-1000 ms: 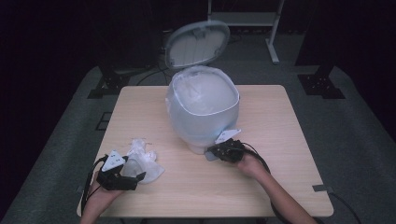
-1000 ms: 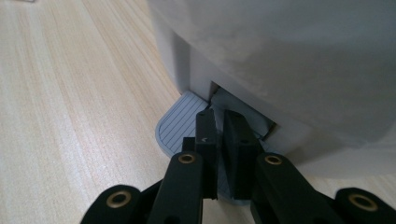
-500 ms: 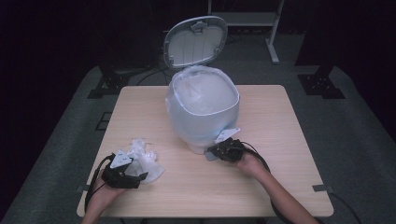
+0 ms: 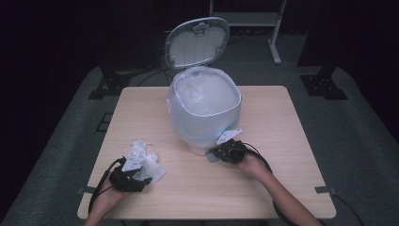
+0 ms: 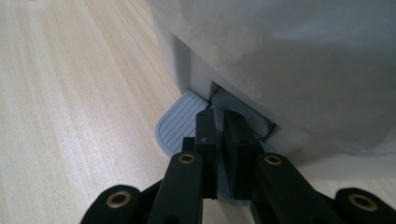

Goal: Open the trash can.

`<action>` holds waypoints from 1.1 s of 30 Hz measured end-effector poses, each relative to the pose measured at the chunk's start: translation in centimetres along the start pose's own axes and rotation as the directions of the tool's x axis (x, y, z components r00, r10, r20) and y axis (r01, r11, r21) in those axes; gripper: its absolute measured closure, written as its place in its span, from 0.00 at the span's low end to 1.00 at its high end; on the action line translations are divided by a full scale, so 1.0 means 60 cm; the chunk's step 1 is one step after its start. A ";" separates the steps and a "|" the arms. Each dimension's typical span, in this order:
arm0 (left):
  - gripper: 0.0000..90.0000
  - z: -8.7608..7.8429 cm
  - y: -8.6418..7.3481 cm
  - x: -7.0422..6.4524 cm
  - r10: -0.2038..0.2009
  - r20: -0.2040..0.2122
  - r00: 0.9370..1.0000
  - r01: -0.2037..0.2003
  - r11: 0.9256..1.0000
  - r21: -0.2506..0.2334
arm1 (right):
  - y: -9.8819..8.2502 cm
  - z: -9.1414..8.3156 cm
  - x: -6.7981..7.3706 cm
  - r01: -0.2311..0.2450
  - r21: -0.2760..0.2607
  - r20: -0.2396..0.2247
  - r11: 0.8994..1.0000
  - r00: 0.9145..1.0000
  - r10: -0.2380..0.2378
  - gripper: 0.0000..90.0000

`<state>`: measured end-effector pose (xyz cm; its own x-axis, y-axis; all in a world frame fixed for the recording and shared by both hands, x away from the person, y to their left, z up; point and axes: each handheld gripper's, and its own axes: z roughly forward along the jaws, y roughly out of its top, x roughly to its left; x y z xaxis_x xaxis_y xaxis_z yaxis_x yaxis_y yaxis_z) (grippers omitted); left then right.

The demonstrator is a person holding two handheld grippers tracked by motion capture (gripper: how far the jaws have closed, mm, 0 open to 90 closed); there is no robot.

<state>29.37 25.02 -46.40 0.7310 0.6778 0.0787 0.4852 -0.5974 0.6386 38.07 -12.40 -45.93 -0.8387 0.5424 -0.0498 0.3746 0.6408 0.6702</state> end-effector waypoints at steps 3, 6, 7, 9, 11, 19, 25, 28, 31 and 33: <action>0.49 0.000 -0.002 0.001 -0.014 0.021 1.000 0.014 1.000 -0.011 | 0.000 0.000 0.000 0.001 -0.001 0.000 1.000 1.000 -0.001 0.94; 0.59 -0.001 -0.006 0.002 -0.030 0.057 0.998 0.031 0.999 -0.022 | 0.000 0.000 0.000 0.003 -0.001 -0.002 1.000 1.000 -0.003 0.94; 0.62 -0.001 -0.006 0.002 -0.026 0.058 0.998 0.028 0.999 -0.024 | 0.000 0.000 0.000 0.004 0.000 -0.002 1.000 1.000 -0.004 0.94; 0.68 -0.002 -0.006 0.002 -0.022 0.062 0.998 0.023 0.999 -0.023 | 0.000 0.000 0.000 0.003 0.000 -0.002 1.000 1.000 -0.003 0.94; 0.76 -0.002 -0.006 0.000 -0.017 0.071 0.997 0.018 1.000 -0.024 | 0.000 0.000 0.000 0.003 0.000 -0.002 1.000 1.000 -0.003 0.94; 0.96 -0.008 -0.004 -0.007 0.020 0.061 0.998 -0.019 1.000 -0.005 | 0.000 0.000 0.000 0.001 -0.001 -0.005 1.000 1.000 -0.001 0.94; 0.98 -0.033 0.006 -0.013 0.023 0.076 0.997 -0.020 0.999 -0.045 | 0.000 0.000 0.000 0.001 0.000 -0.006 1.000 1.000 -0.001 0.94; 0.98 -0.048 0.012 -0.010 -0.016 0.093 0.995 0.021 0.999 -0.049 | 0.000 0.000 0.000 0.000 -0.001 -0.004 1.000 1.000 0.000 0.94; 0.98 -0.058 0.016 -0.008 -0.038 0.103 0.994 0.044 0.998 -0.052 | 0.000 0.000 0.000 -0.002 0.000 -0.004 1.000 1.000 0.002 0.94; 0.98 -0.062 0.018 -0.008 -0.039 0.105 0.994 0.045 0.998 -0.054 | 0.000 0.000 0.000 -0.003 0.000 -0.003 1.000 1.000 0.003 0.94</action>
<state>27.77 25.67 -42.93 0.7578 0.6520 -0.0267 0.4906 -0.5423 0.6820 38.07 -12.39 -45.92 -0.8390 0.5423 -0.0455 0.3767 0.6391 0.6706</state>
